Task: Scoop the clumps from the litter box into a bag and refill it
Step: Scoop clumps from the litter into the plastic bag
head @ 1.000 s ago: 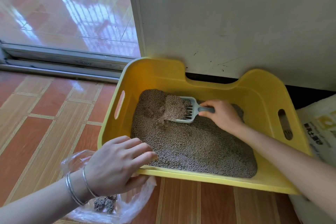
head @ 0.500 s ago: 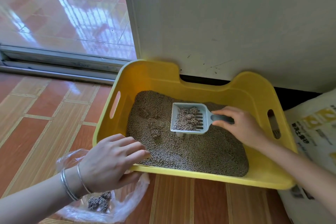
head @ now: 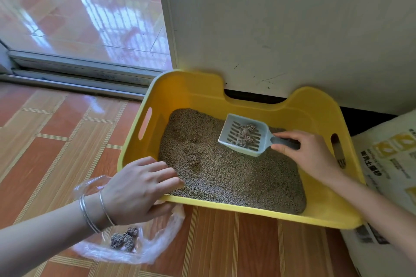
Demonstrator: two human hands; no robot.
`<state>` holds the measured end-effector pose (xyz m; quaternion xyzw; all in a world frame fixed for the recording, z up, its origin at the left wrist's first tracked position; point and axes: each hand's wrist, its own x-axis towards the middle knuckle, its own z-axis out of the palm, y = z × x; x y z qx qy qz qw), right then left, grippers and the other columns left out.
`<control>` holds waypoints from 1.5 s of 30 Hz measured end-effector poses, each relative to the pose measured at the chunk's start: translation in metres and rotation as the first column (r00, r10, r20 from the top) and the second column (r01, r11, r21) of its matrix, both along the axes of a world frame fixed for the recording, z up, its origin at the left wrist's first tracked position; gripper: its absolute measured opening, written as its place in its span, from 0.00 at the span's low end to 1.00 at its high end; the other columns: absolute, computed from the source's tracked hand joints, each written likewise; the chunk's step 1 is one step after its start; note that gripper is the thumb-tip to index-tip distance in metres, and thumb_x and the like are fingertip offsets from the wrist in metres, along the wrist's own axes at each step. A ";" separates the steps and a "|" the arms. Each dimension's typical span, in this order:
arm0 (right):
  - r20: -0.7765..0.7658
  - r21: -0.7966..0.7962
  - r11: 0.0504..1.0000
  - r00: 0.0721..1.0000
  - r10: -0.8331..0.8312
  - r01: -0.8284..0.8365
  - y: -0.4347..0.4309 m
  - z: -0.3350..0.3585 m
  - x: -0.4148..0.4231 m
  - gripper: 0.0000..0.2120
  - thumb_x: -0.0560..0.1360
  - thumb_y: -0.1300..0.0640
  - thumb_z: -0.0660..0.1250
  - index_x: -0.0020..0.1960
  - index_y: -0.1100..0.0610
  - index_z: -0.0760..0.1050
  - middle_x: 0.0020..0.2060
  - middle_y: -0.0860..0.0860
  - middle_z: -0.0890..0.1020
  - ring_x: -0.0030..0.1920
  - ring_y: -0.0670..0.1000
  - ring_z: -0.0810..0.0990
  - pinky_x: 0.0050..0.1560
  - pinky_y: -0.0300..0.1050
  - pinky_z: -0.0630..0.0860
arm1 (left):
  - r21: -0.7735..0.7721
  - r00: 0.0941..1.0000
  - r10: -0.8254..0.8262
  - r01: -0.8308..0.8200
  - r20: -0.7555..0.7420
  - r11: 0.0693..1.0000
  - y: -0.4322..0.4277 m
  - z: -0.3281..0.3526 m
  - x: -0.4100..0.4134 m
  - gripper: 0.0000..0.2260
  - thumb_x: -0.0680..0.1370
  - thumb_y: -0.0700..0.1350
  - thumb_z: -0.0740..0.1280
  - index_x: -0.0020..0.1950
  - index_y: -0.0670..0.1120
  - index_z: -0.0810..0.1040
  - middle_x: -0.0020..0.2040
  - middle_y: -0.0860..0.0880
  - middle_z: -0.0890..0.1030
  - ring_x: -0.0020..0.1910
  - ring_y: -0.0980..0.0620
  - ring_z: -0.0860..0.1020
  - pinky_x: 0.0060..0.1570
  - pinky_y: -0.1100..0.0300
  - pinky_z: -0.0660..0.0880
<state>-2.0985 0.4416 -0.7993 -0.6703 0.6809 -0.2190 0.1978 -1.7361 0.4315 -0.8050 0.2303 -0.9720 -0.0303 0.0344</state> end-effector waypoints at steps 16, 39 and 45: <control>0.007 -0.002 0.979 0.979 0.205 -0.205 -0.002 0.016 0.038 0.15 0.69 0.51 0.72 0.54 0.52 0.80 0.44 0.43 0.81 0.44 0.39 0.76 0.43 0.32 0.69 | -0.062 0.986 0.156 -0.152 0.058 0.986 0.021 0.018 0.051 0.18 0.78 0.53 0.58 0.62 0.46 0.75 0.60 0.48 0.78 0.59 0.49 0.76 0.63 0.55 0.66; 0.120 -0.099 0.788 0.779 0.615 -0.607 -0.002 0.057 0.162 0.18 0.67 0.47 0.69 0.55 0.53 0.80 0.44 0.43 0.81 0.44 0.43 0.80 0.41 0.36 0.78 | -0.100 0.823 0.466 -0.460 0.326 0.882 0.028 -0.012 0.158 0.23 0.64 0.51 0.76 0.57 0.49 0.76 0.55 0.40 0.80 0.45 0.44 0.81 0.37 0.54 0.80; 0.026 -0.048 0.807 0.807 0.590 -0.588 0.019 0.056 0.196 0.20 0.68 0.41 0.64 0.56 0.49 0.79 0.44 0.40 0.79 0.44 0.42 0.79 0.41 0.40 0.79 | -0.015 0.872 0.380 -0.395 0.308 0.918 0.033 -0.035 0.179 0.23 0.62 0.55 0.78 0.53 0.52 0.77 0.48 0.47 0.81 0.38 0.51 0.80 0.31 0.59 0.78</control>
